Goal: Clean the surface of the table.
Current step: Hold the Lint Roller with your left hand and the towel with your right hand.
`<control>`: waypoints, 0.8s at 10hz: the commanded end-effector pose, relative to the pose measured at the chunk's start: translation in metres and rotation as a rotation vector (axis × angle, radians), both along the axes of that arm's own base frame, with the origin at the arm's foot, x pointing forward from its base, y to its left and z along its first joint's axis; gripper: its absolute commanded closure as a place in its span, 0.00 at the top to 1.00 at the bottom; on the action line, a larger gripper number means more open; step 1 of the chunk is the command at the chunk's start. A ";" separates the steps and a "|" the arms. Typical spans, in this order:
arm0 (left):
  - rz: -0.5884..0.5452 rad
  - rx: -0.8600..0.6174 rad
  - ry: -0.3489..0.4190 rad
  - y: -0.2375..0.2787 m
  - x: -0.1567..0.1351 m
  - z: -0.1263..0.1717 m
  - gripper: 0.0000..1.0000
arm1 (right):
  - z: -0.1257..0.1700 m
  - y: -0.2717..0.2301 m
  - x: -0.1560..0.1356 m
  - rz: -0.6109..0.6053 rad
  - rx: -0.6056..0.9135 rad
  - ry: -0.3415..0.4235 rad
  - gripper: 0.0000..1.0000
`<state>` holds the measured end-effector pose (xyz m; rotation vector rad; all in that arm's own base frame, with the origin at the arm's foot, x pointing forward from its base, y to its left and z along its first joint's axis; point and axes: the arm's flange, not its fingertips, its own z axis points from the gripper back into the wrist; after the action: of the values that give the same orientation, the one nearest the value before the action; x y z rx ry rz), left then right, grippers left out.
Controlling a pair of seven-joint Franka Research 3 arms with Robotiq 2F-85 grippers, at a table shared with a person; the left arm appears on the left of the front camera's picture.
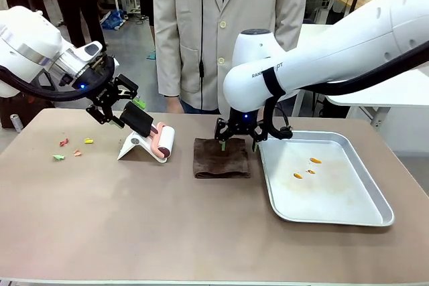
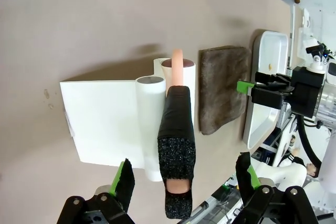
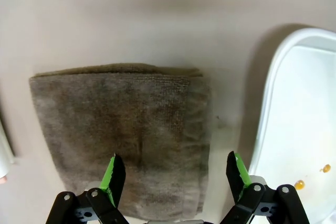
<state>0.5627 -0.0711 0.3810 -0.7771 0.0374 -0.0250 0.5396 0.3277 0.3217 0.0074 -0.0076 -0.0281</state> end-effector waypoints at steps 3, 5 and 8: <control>-0.003 0.013 -0.013 0.002 -0.007 -0.003 1.00 | -0.013 0.004 0.007 -0.004 -0.039 -0.004 1.00; -0.003 0.012 -0.012 0.002 -0.007 -0.003 1.00 | -0.015 0.004 0.007 0.001 -0.038 0.003 1.00; -0.004 0.012 -0.014 0.002 -0.007 -0.003 1.00 | -0.016 0.004 0.007 0.001 -0.038 0.009 1.00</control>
<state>0.5612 -0.0705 0.3783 -0.7743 0.0423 -0.0232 0.5428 0.3307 0.3061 -0.0052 0.0106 -0.0234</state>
